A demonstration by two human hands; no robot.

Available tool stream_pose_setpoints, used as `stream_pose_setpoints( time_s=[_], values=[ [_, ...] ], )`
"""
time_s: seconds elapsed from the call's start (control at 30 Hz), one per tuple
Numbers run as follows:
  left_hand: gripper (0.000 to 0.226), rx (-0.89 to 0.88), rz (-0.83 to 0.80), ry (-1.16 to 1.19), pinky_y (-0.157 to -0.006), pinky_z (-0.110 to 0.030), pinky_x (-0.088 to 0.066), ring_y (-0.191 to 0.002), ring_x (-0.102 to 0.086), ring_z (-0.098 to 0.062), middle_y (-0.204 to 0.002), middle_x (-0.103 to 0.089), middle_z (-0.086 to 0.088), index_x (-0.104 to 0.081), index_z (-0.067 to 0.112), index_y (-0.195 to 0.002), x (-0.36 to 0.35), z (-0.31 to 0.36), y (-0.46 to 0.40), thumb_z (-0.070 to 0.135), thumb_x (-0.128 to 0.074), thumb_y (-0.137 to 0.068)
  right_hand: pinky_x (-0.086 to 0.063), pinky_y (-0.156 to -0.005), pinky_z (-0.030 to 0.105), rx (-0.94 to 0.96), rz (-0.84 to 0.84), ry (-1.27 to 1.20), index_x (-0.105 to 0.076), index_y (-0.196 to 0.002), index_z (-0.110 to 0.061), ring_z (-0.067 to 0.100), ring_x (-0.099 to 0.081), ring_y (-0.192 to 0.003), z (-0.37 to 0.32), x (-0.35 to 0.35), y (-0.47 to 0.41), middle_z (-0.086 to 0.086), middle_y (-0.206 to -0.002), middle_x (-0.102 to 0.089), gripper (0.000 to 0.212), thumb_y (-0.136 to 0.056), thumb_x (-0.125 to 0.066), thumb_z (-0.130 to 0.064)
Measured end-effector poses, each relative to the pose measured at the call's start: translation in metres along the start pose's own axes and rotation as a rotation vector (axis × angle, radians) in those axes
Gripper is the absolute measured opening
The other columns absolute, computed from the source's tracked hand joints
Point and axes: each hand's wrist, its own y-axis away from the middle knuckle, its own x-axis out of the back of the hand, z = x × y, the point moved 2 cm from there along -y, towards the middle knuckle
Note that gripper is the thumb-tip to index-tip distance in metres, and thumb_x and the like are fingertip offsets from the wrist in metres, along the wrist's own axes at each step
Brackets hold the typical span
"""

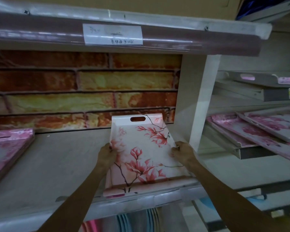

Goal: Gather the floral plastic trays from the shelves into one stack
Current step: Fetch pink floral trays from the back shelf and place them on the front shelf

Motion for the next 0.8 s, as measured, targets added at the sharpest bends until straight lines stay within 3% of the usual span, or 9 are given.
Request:
stream_pose_setpoints(
  time_s=[0.1, 0.23, 0.3, 0.43, 0.53, 0.63, 0.73, 0.8],
  values=[
    [0.023, 0.007, 0.008, -0.047, -0.075, -0.029, -0.045, -0.092, -0.065, -0.031, -0.109, -0.07, -0.023, -0.067, -0.005, -0.105, -0.005, -0.005, -0.002, 0.003, -0.05, -0.092, -0.04, -0.066, 0.02, -0.008, -0.004, 0.007, -0.069, -0.099, 0.002, 0.022, -0.06, -0.078, 0.007, -0.005, -0.002, 0.017, -0.098, -0.072, 0.02, -0.091, -0.054, -0.009],
    [0.029, -0.006, 0.003, -0.106, -0.089, -0.034, -0.046, -0.108, -0.063, -0.036, -0.118, -0.068, -0.022, -0.067, -0.003, -0.113, -0.006, -0.01, -0.003, 0.001, -0.049, -0.092, -0.05, -0.077, 0.027, -0.007, -0.029, 0.029, -0.068, -0.106, 0.004, 0.033, -0.065, -0.094, 0.007, -0.012, -0.005, 0.019, -0.102, -0.068, 0.024, -0.092, -0.052, -0.008],
    [0.03, -0.003, -0.003, -0.116, -0.089, -0.033, -0.046, -0.109, -0.063, -0.035, -0.119, -0.068, -0.022, -0.067, -0.003, -0.114, -0.005, -0.012, -0.004, 0.001, -0.048, -0.092, -0.052, -0.09, 0.032, 0.006, -0.041, 0.078, -0.064, -0.117, 0.002, 0.033, -0.063, -0.099, 0.007, -0.015, -0.006, 0.02, -0.113, -0.065, 0.03, -0.093, -0.05, -0.008],
    [0.026, -0.027, 0.006, -0.147, -0.087, -0.035, -0.048, -0.102, -0.065, -0.037, -0.11, -0.07, -0.023, -0.069, -0.007, -0.104, -0.008, -0.012, -0.005, -0.001, -0.048, -0.091, -0.046, -0.093, 0.03, 0.06, -0.053, 0.172, -0.059, -0.121, 0.003, 0.031, -0.057, -0.103, 0.01, -0.018, -0.008, 0.022, -0.12, -0.058, 0.031, -0.097, -0.047, -0.011],
    [0.022, -0.032, 0.018, -0.184, -0.087, -0.041, -0.051, -0.099, -0.065, -0.041, -0.102, -0.069, -0.028, -0.066, -0.013, -0.096, -0.01, -0.017, -0.009, -0.003, -0.048, -0.089, -0.047, -0.088, 0.031, 0.064, -0.06, 0.177, -0.059, -0.119, 0.003, 0.029, -0.057, -0.099, 0.013, -0.016, -0.01, 0.02, -0.117, -0.059, 0.03, -0.097, -0.048, -0.014],
    [0.027, -0.012, -0.022, -0.256, -0.095, -0.048, -0.048, -0.106, -0.059, -0.045, -0.112, -0.062, -0.033, -0.062, -0.015, -0.105, -0.012, -0.023, -0.013, 0.0, -0.047, -0.089, -0.041, -0.076, 0.024, 0.048, -0.08, 0.177, -0.059, -0.114, -0.001, 0.024, -0.056, -0.09, 0.015, -0.014, -0.011, 0.017, -0.11, -0.061, 0.026, -0.096, -0.052, -0.018],
    [0.03, -0.012, -0.042, -0.312, -0.1, -0.047, -0.045, -0.112, -0.056, -0.044, -0.12, -0.06, -0.031, -0.062, -0.011, -0.112, -0.013, -0.024, -0.015, 0.003, -0.047, -0.089, -0.038, -0.069, 0.019, 0.045, -0.087, 0.185, -0.06, -0.11, -0.004, 0.019, -0.053, -0.086, 0.016, -0.011, -0.011, 0.011, -0.103, -0.061, 0.023, -0.096, -0.056, -0.021],
    [0.031, -0.056, -0.009, -0.357, -0.1, -0.046, -0.041, -0.113, -0.052, -0.044, -0.121, -0.059, -0.03, -0.06, -0.009, -0.115, -0.011, -0.019, -0.015, 0.002, -0.05, -0.087, -0.036, -0.055, 0.013, 0.061, -0.088, 0.163, -0.062, -0.109, -0.005, 0.017, -0.054, -0.082, 0.017, -0.008, -0.011, 0.007, -0.099, -0.063, 0.022, -0.095, -0.058, -0.022]
  ],
)
